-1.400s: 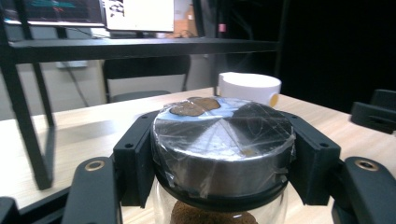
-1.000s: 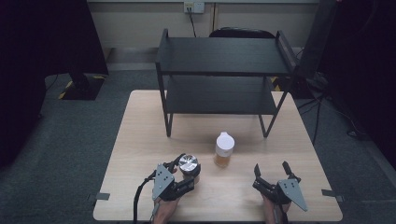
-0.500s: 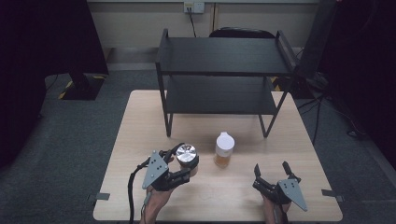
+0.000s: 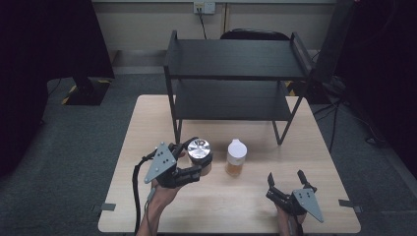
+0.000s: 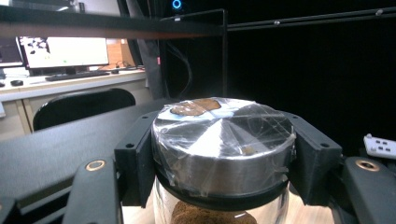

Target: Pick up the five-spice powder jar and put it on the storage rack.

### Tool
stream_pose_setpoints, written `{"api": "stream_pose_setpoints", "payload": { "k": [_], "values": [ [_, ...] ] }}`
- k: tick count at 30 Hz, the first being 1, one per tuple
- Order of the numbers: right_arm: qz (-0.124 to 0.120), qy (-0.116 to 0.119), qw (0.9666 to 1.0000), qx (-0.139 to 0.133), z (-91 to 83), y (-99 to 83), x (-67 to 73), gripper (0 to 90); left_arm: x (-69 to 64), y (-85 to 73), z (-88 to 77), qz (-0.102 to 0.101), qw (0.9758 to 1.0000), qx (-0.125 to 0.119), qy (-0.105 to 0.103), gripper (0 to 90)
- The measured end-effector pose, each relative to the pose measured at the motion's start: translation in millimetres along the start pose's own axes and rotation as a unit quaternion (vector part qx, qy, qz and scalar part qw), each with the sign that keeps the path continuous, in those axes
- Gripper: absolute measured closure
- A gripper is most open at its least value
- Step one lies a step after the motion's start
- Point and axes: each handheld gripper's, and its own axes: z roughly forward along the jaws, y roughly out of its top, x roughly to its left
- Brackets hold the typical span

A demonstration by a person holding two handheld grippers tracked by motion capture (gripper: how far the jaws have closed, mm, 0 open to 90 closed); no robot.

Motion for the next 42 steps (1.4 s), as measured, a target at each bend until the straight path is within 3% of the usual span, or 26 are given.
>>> {"api": "stream_pose_setpoints", "payload": {
  "k": [3, 10, 15, 20, 21, 23, 24, 27, 28, 29, 31, 33, 34, 35, 37, 42],
  "values": [
    [0.0, 0.0, 1.0, 0.0, 0.0, 0.0, -0.1, 0.2, 6.2, 20.2, 5.1, 0.01, 0.9999, 0.0, -0.002, 35.2],
    [0.0, 0.001, 1.0, 0.0, 0.0, 0.0, -0.5, 0.2, 13.3, 46.7, 12.4, 0.024, 0.9997, -0.002, 0.005, 35.2],
    [0.0, 0.001, 1.0, 0.0, 0.0, 0.0, -0.5, 0.2, 19.3, 61.3, 18.8, 0.015, 0.9997, -0.011, 0.015, 35.2],
    [0.0, 0.001, 1.0, 0.0, 0.1, 0.1, -0.4, 0.2, 26.4, 96.9, 34.1, -0.009, 0.9986, -0.021, 0.048, 35.2],
    [0.0, 0.001, 1.0, 0.0, 0.1, 0.1, -0.4, 0.2, 26.4, 96.9, 34.1, -0.009, 0.9986, -0.021, 0.048, 35.2],
    [0.0, 0.001, 1.0, 0.001, 0.1, 0.2, -0.3, 0.2, 22.0, 117.0, 44.0, -0.021, 0.9963, -0.024, 0.08, 35.2],
    [0.0, 0.001, 1.0, 0.001, 0.1, 0.2, -0.3, 0.2, 22.0, 117.0, 44.0, -0.021, 0.9963, -0.024, 0.08, 35.2],
    [0.0, 0.0, 1.0, 0.001, 0.2, 0.4, -0.1, 0.2, 17.0, 137.9, 56.4, -0.005, 0.9939, -0.021, 0.108, 35.2],
    [0.0, 0.0, 1.0, 0.001, 0.2, 0.3, -0.1, 0.2, 16.7, 150.1, 66.0, -0.006, 0.9918, -0.021, 0.126, 35.2],
    [0.0, 0.0, 1.0, 0.001, 0.2, 0.3, -0.1, 0.2, 16.7, 150.1, 66.0, -0.006, 0.9918, -0.021, 0.126, 35.2],
    [0.0, 0.0, 1.0, 0.001, 0.2, 0.3, -0.1, 0.2, 21.9, 165.4, 80.4, -0.012, 0.9895, -0.019, 0.143, 35.2],
    [0.0, 0.0, 1.0, 0.001, 0.2, 0.3, -0.1, 0.2, 24.5, 168.8, 85.5, -0.016, 0.9889, -0.017, 0.147, 35.2],
    [0.0, 0.001, 1.0, 0.001, 0.2, 0.4, -0.3, 0.2, 26.7, 173.5, 98.2, -0.008, 0.9864, -0.011, 0.164, 35.2],
    [-0.001, 0.002, 1.0, 0.002, 0.2, 0.7, -0.6, 0.2, 26.7, 173.5, 98.2, -0.008, 0.9864, -0.011, 0.164, 35.2],
    [0.0, 0.002, 1.0, 0.001, 0.3, 0.4, -0.7, 0.2, 32.7, 176.0, 116.0, -0.002, 0.983, -0.005, 0.184, 35.2],
    [0.0, 0.004, 1.0, 0.001, 0.2, 0.4, -1.3, 0.2, 44.3, 176.7, 139.8, -0.005, 0.98, 0.004, 0.199, 35.2]
  ]
}}
